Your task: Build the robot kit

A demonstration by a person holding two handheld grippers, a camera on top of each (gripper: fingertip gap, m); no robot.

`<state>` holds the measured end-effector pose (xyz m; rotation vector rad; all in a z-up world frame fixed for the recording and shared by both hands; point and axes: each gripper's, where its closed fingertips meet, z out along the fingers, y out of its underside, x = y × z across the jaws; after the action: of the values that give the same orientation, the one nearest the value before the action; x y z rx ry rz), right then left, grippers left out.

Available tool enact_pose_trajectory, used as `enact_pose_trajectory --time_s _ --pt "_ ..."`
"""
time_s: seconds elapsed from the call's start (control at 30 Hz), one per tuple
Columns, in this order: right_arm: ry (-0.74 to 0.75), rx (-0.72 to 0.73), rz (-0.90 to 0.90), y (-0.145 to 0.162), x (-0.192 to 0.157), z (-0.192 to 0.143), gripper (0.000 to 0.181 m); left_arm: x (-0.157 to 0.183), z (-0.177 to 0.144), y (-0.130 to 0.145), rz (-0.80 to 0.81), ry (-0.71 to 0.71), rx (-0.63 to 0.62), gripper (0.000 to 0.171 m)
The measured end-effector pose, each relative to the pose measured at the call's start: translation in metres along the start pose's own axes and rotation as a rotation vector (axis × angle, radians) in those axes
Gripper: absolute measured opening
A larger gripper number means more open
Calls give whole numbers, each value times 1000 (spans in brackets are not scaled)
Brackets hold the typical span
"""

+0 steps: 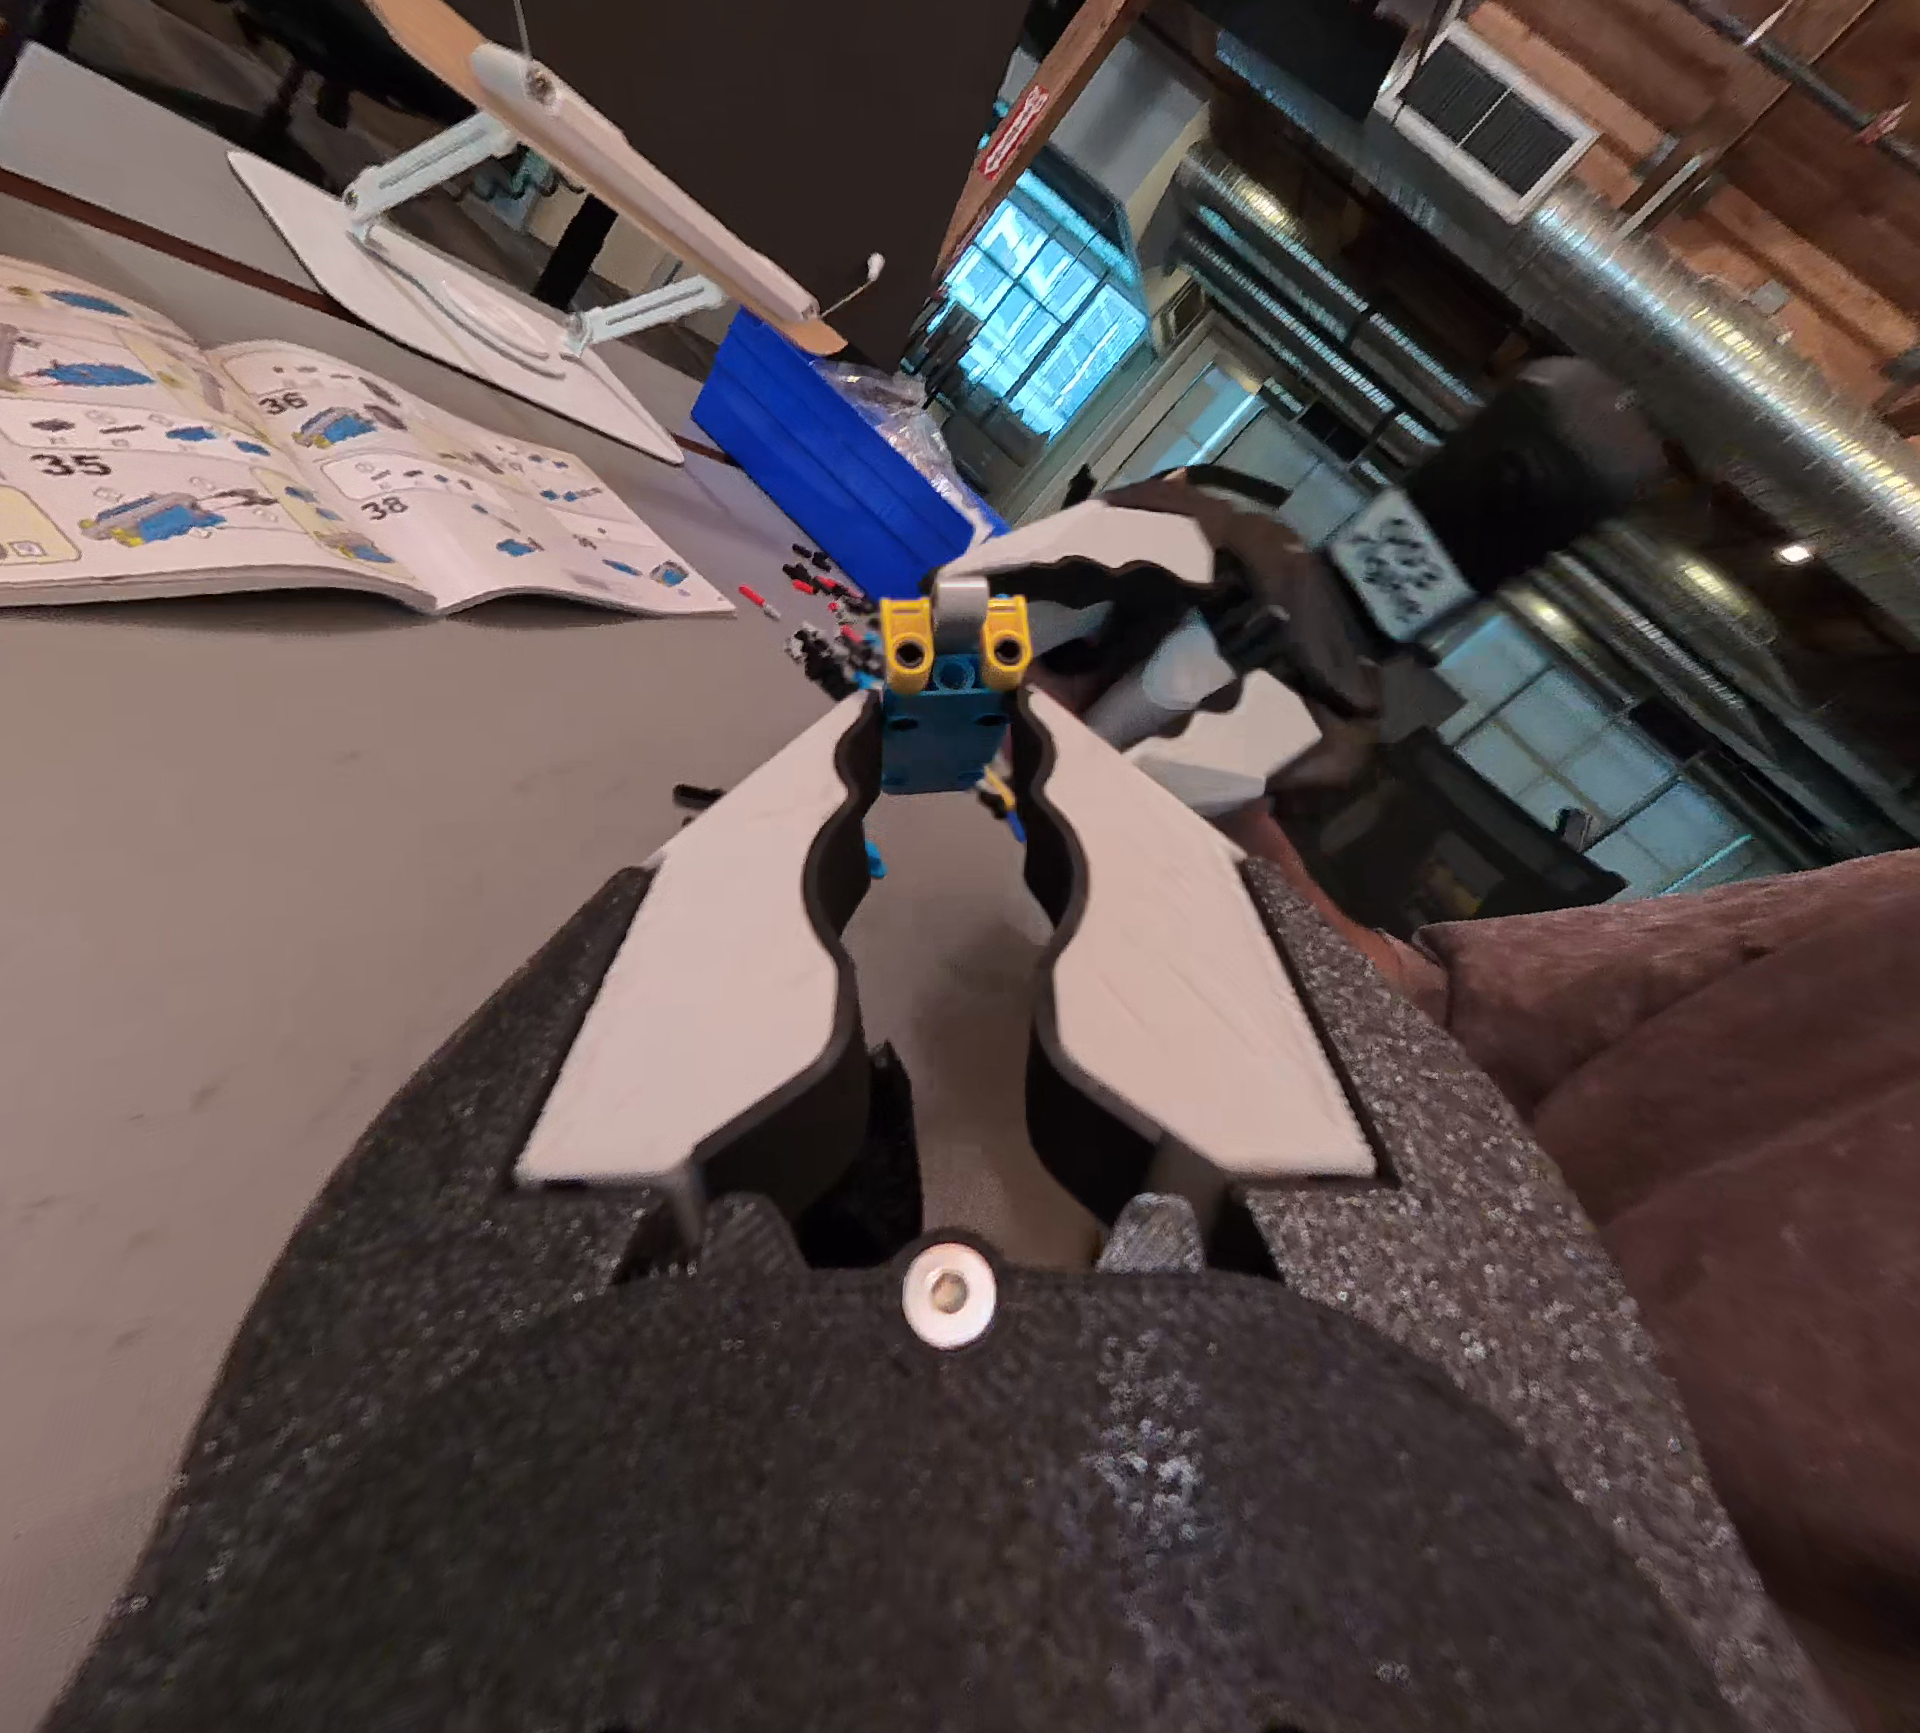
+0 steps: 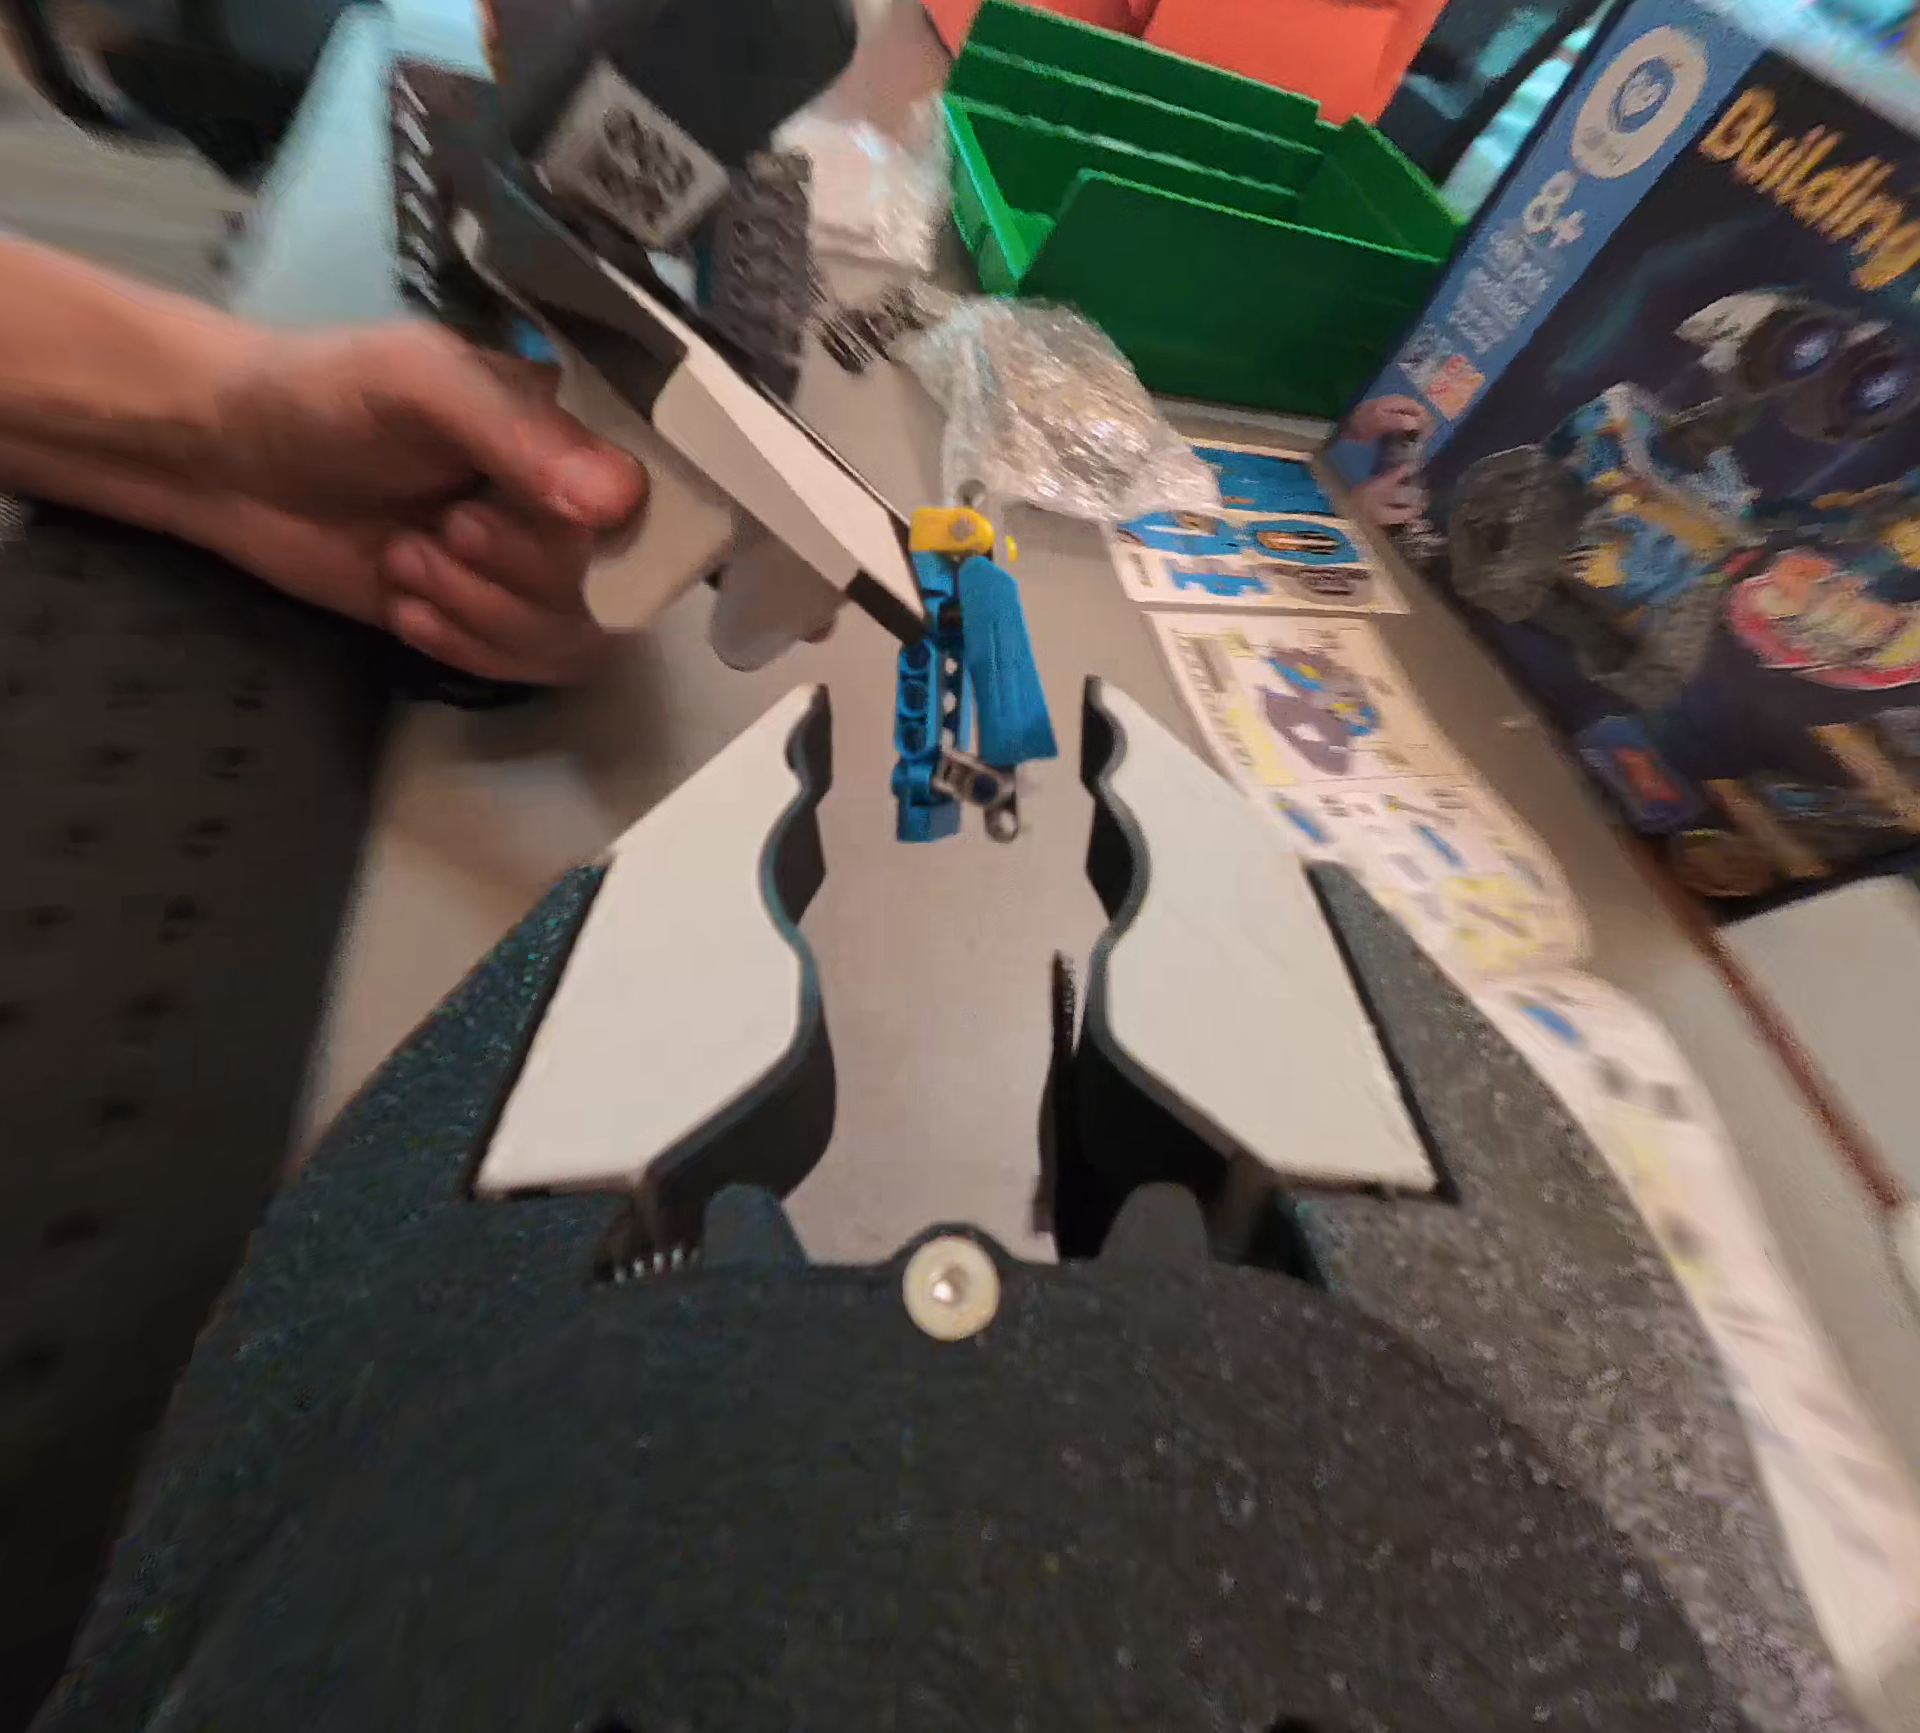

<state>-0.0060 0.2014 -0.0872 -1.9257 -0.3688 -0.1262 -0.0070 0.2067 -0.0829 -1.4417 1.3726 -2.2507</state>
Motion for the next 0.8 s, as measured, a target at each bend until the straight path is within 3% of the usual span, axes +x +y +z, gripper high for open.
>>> enact_pose_trajectory --time_s 0.1,0.17,0.23,0.47,0.53,0.8 --pt "-203 131 363 -4 11 -12 47 12 -5 -9 -8 77 53 24" --pt "-415 217 653 -8 11 -17 55 21 -6 -13 7 117 73 23" --pt "-528 290 794 -12 11 -19 53 25 -5 -13 21 133 81 24" --pt "-659 308 854 -18 -9 -12 40 31 -6 -15 3 172 94 23" --pt "-653 320 823 -20 -11 -13 25 31 -6 -15 1 178 92 24" --pt "-637 200 625 -11 -20 -25 24 41 -2 -2 10 227 17 25"
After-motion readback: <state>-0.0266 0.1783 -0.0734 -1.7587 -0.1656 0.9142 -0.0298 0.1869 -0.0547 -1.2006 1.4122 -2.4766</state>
